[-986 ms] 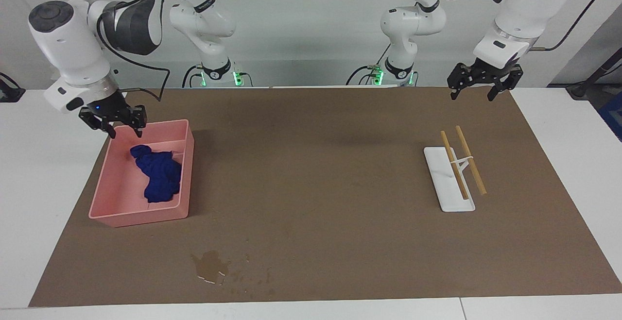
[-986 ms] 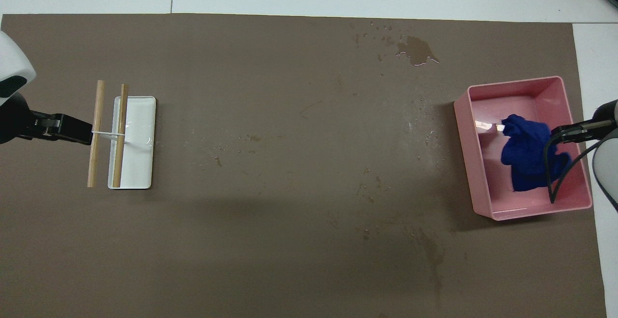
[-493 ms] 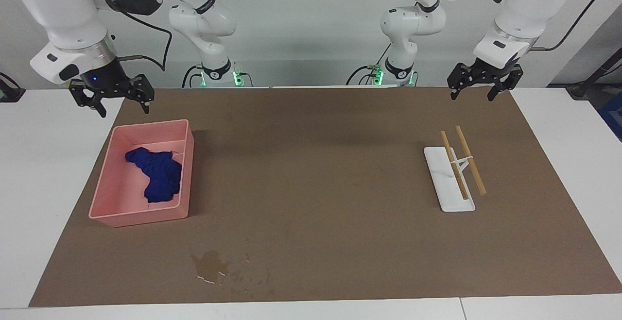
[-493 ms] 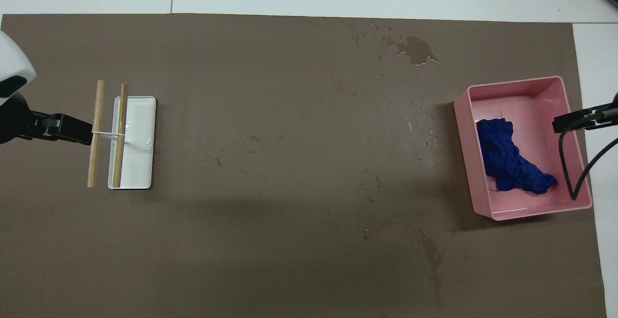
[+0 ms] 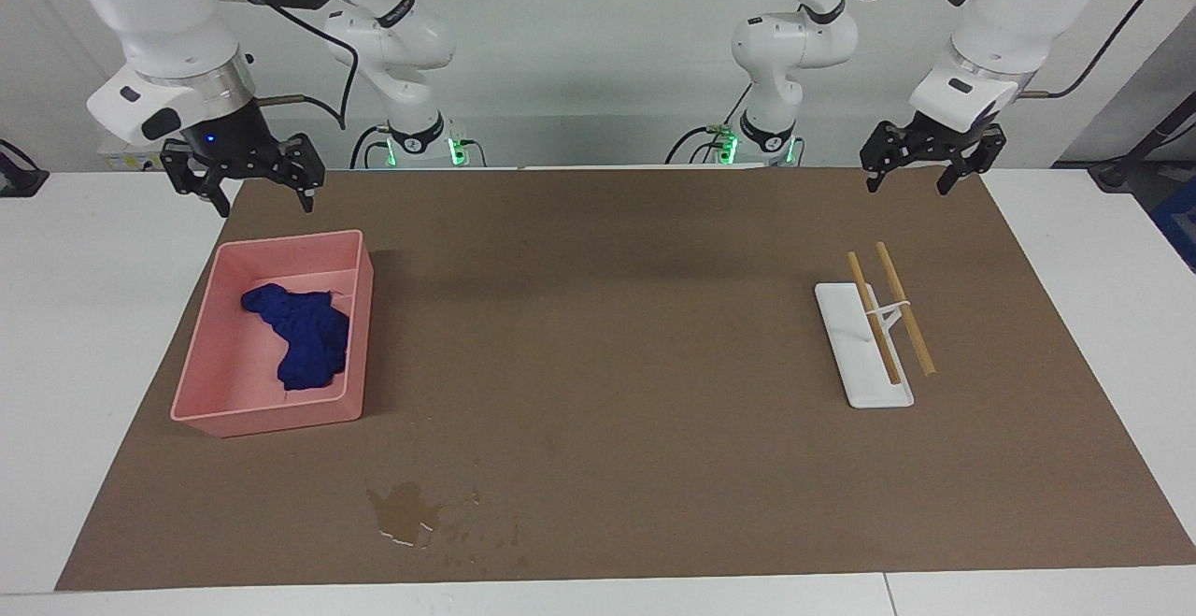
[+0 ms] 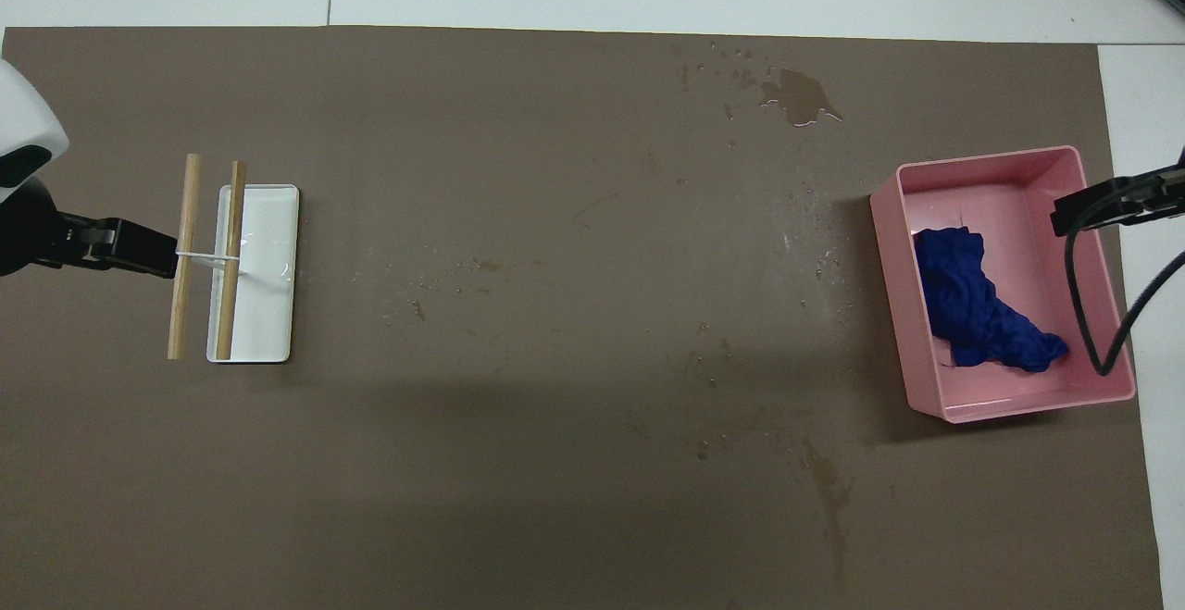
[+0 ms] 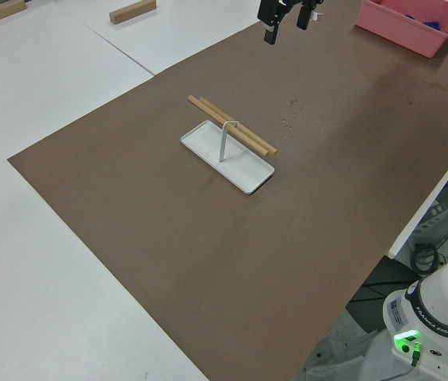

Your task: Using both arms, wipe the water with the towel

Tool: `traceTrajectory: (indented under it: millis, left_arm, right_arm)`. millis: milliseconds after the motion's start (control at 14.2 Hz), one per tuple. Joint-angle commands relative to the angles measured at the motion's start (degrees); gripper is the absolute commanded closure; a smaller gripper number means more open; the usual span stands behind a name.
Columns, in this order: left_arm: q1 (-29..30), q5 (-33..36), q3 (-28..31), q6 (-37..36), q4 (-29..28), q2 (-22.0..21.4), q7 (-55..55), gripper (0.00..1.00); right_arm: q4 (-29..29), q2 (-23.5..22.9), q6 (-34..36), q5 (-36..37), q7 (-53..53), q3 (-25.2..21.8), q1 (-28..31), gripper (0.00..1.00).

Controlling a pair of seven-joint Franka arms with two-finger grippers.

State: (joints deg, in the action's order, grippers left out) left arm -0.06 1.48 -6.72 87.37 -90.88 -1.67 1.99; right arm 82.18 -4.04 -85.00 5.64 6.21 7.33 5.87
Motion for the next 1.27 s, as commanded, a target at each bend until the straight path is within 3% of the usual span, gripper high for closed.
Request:
traceTrajectory:
  millis: [0,704,1197]
  left_arm:
    - [0.1,0.5,0.0,-0.4,-1.3,-1.4,0.3,0.0]
    - [0.1,0.5,0.0,-0.4,-1.3,-1.4,0.3,0.0]
    - [0.1,0.5,0.0,-0.4,-1.2,-1.3,0.3,0.0]
  right_arm:
    - [0.2,1.1,2.4,-1.3,-0.4,0.4,0.9,0.0]
    - [0.5,5.4,9.8,-4.9,-2.4,0.8,-2.6,0.0]
    - [1.8,5.8,7.1,-4.9,-2.5,-1.4,-4.5,0.0]
